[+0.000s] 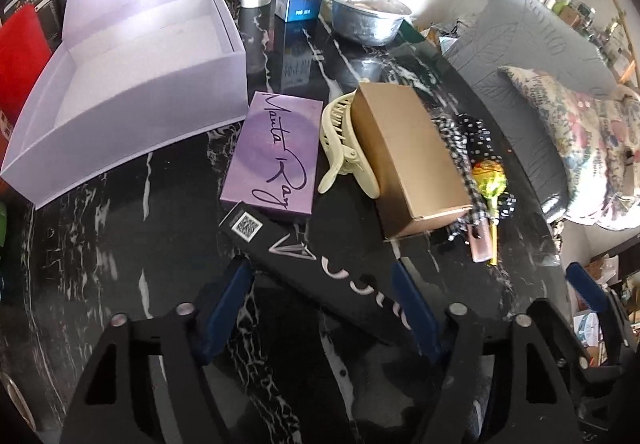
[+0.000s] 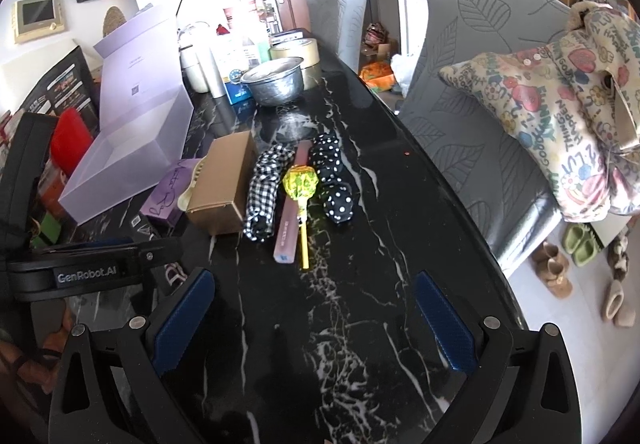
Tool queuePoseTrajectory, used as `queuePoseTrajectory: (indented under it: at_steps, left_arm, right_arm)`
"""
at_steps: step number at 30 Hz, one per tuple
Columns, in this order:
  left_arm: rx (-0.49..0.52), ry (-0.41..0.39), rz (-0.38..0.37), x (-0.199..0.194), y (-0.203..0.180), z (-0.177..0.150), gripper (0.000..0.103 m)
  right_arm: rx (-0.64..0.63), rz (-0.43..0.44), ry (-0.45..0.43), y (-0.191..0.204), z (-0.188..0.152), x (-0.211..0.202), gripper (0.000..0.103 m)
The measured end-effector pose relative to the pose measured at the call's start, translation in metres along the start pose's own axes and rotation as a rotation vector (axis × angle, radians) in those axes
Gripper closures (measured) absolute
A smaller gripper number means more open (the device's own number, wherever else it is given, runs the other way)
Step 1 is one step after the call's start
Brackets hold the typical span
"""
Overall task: Organize rigid objects
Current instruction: 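Grasp the black DUGO box with the left gripper while the right gripper approaches the yellow lollipop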
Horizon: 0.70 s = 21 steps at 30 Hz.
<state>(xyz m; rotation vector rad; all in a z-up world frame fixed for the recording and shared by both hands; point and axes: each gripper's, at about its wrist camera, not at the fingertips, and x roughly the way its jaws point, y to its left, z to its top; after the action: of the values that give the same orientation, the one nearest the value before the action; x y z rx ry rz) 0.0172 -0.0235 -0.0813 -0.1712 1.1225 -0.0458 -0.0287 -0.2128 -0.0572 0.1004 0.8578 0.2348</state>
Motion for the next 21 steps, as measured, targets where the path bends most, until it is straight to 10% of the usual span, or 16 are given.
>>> queuePoseTrajectory:
  at_steps: [9,21]
  left_arm:
    - [0.026,-0.012,0.007,0.002,0.004,-0.001,0.085]
    - [0.037,-0.005,-0.057,-0.011,0.017,-0.005,0.085]
  right_arm:
    - [-0.009,0.008,0.0,-0.004,0.015,0.014,0.024]
    - [-0.051,0.082,0.017,0.006,0.037,0.043,0.063]
